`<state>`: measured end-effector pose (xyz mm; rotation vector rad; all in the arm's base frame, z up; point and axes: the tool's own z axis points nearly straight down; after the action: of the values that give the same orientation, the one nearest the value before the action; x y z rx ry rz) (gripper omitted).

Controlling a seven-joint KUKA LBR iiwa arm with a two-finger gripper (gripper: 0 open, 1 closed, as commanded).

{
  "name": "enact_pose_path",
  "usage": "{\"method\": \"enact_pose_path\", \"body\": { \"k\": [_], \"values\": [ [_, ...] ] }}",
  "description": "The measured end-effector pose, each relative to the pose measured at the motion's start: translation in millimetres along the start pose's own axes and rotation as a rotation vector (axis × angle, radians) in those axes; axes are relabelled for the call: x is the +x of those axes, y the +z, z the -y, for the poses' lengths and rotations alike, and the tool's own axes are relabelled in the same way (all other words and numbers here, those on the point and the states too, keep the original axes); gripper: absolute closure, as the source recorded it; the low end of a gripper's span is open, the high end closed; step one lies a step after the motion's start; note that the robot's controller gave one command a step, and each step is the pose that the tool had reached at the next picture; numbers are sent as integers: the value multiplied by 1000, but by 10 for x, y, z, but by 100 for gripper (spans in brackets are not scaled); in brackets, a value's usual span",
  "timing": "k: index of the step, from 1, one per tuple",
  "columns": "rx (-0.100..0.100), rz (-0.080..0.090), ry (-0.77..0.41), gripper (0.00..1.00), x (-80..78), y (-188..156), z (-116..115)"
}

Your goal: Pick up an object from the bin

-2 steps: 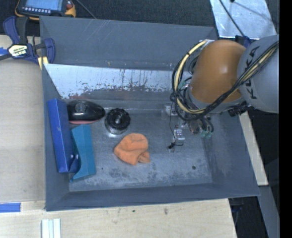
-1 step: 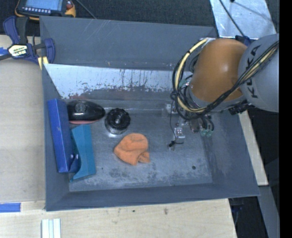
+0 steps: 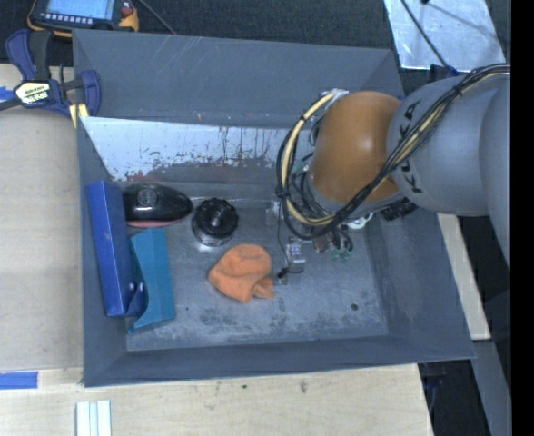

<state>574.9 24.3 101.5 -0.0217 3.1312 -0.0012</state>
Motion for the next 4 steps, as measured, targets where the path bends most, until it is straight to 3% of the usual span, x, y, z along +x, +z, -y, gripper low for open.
{"method": "enact_pose_path", "body": {
  "k": [1, 2, 4],
  "values": [
    [-3, -11, 31, 0, 170, 325, -160],
    [-2, -3, 66, 100, 105, 300, -514],
    [-2, -3, 65, 100, 105, 300, -514]
  ]
}}
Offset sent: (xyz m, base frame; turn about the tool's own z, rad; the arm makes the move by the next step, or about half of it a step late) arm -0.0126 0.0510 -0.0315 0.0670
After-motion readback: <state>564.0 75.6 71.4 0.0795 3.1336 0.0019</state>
